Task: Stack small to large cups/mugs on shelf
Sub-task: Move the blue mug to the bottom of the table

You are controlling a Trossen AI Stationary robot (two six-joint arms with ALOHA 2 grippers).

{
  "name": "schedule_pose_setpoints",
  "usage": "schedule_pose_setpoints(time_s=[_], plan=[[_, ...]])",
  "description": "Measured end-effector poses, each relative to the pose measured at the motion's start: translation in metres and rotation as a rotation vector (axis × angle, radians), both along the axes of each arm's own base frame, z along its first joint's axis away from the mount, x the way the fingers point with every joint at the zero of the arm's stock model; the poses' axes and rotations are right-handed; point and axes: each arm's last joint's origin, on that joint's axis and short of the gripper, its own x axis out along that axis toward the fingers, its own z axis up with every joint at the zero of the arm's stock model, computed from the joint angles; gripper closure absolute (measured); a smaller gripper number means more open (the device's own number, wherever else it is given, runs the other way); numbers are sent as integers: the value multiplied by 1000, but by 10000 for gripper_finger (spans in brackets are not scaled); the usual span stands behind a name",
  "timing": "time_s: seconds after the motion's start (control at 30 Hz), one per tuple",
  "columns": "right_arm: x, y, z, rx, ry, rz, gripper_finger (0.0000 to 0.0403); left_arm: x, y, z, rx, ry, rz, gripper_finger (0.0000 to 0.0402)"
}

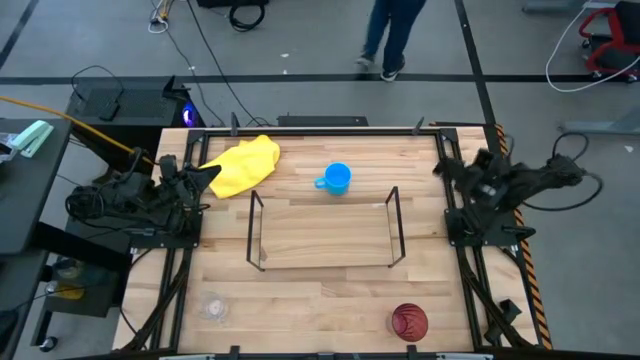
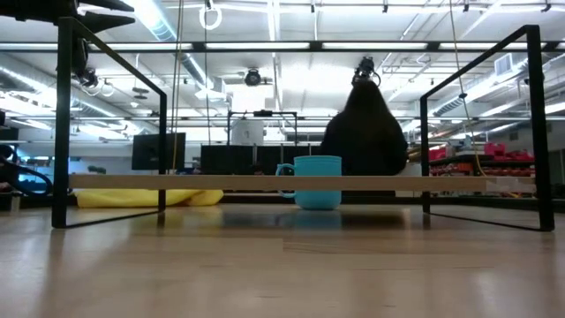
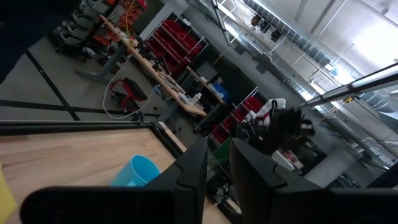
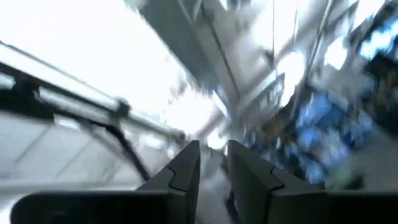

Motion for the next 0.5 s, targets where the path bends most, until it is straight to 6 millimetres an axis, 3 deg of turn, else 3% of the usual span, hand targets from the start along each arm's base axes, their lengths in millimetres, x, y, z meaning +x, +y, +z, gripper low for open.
schedule_pose_setpoints(time_s=[0.1,0.2,0.3,0.5], plan=[[-1,-6,25,-86,92,-115,314,0,0,0,20,11,3,325],[-2,-14,51,-108,353,-230,314,0,0,0,30,16,5,323],[-5,-23,72,-42,614,-333,314,0,0,-1,32,23,5,322],[-12,-39,114,118,964,-481,314,0,0,-2,31,35,4,326]])
